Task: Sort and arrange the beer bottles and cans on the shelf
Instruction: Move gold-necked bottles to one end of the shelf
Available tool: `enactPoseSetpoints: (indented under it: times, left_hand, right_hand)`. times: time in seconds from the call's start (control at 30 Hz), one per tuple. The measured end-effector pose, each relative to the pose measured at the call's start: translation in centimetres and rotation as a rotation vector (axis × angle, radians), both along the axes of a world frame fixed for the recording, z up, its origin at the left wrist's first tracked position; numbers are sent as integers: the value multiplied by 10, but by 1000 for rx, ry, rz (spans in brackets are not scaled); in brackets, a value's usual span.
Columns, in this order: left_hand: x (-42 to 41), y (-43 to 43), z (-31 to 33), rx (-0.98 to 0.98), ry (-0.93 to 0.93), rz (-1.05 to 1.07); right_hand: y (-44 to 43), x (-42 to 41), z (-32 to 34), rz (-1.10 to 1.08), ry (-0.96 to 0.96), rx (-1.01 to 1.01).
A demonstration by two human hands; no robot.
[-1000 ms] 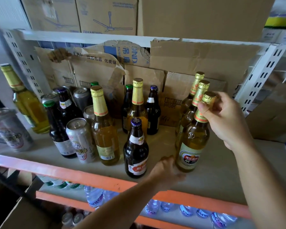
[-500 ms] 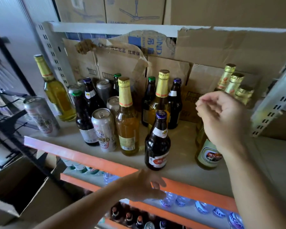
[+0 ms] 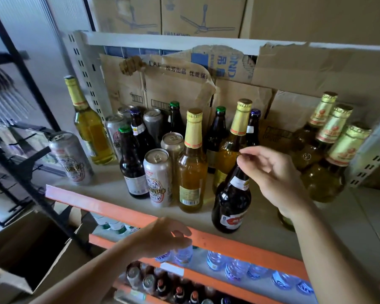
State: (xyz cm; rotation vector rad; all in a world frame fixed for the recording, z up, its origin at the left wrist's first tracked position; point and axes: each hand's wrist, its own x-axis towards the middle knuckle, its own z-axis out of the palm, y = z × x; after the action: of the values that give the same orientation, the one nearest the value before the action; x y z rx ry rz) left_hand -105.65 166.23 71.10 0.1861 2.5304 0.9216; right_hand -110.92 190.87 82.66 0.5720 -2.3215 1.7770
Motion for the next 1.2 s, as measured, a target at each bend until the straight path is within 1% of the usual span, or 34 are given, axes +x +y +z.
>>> enactPoseSetpoints:
  times: [0.13, 0.3, 0.53, 0.67, 0.8, 0.87, 0.97, 1.03, 1.13, 1.2]
  left_hand:
    - [-2, -4, 4, 78, 20, -31]
    - [-8, -4, 3, 133, 44, -58]
    - [-13, 16, 7, 173, 149, -16]
    - [-14, 25, 2, 223, 123, 5]
    - [-14, 26, -3, 255, 113, 30]
    - [-14, 26, -2, 232, 126, 27]
    - [-14, 21, 0, 259, 112, 9]
    - [-13, 20, 6, 351, 66, -22]
    - [-12, 21, 25, 585, -11, -107]
    - [-10, 20, 37, 658, -12, -169]
  right_hand:
    - [-4, -2, -8, -16, -98, 34]
    - [-9, -1, -10, -58, -153, 50]
    - [-15, 4, -13, -131, -127, 49]
    - [-18, 6, -15, -179, -86, 85]
    - [-20, 5, -16, -288, -31, 102]
    - [-18, 4, -14, -375, -24, 44]
    - [-14, 5, -5, -486, -52, -140]
    - [-11, 6, 2, -532, -100, -230]
    - [-12, 9, 15, -566, -189, -322]
    - [-17, 12, 22, -552, -258, -381]
